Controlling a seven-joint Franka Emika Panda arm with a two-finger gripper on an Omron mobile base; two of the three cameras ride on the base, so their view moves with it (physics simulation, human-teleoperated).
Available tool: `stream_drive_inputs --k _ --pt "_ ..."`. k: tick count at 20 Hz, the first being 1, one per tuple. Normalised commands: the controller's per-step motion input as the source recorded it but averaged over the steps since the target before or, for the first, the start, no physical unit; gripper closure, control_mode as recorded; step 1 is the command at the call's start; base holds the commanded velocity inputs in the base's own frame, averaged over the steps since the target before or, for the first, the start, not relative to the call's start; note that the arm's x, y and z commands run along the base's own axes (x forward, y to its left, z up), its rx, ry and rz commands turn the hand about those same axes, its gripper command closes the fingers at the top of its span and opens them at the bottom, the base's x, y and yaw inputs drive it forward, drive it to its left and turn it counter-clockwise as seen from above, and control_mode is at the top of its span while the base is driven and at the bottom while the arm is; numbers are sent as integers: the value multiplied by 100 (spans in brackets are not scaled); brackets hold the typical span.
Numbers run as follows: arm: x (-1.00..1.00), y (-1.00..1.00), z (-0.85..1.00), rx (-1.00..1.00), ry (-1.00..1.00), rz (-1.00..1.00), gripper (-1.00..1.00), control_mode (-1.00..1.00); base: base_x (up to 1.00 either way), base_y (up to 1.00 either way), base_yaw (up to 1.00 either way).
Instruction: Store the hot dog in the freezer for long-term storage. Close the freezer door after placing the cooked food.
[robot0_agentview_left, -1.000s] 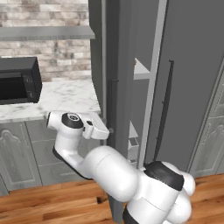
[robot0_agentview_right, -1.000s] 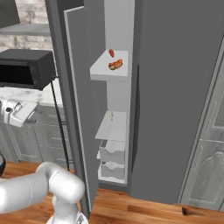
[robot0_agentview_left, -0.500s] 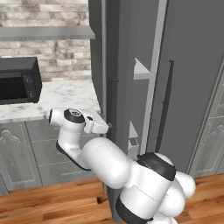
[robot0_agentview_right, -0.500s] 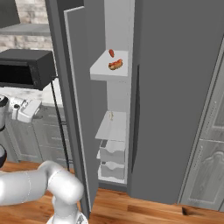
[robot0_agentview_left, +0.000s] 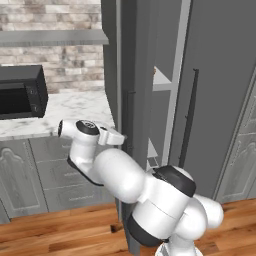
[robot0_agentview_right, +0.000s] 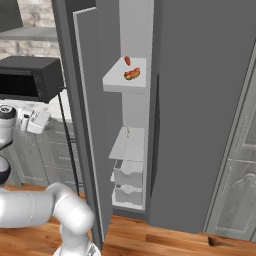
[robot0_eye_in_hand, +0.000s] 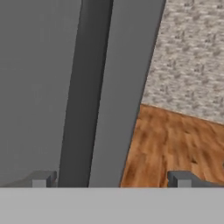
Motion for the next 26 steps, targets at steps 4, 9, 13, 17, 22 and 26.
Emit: stream_drive_inputs --k 4,9,13,17,22,26 --pt "17 0 -12 -1 9 4 -100 -100 0 0 0" --pt "2 -7 -20 -8 12 0 -100 -100 0 0 0" --pt "18 -42 -24 -13 19 -13 -100 -100 0 0 0" --pt "24 -14 -18 -8 5 -5 -100 -100 0 0 0" --pt "19 -14 -4 -1 0 0 -100 -100 0 0 0" --pt "19 -75 0 1 0 7 -100 -100 0 0 0"
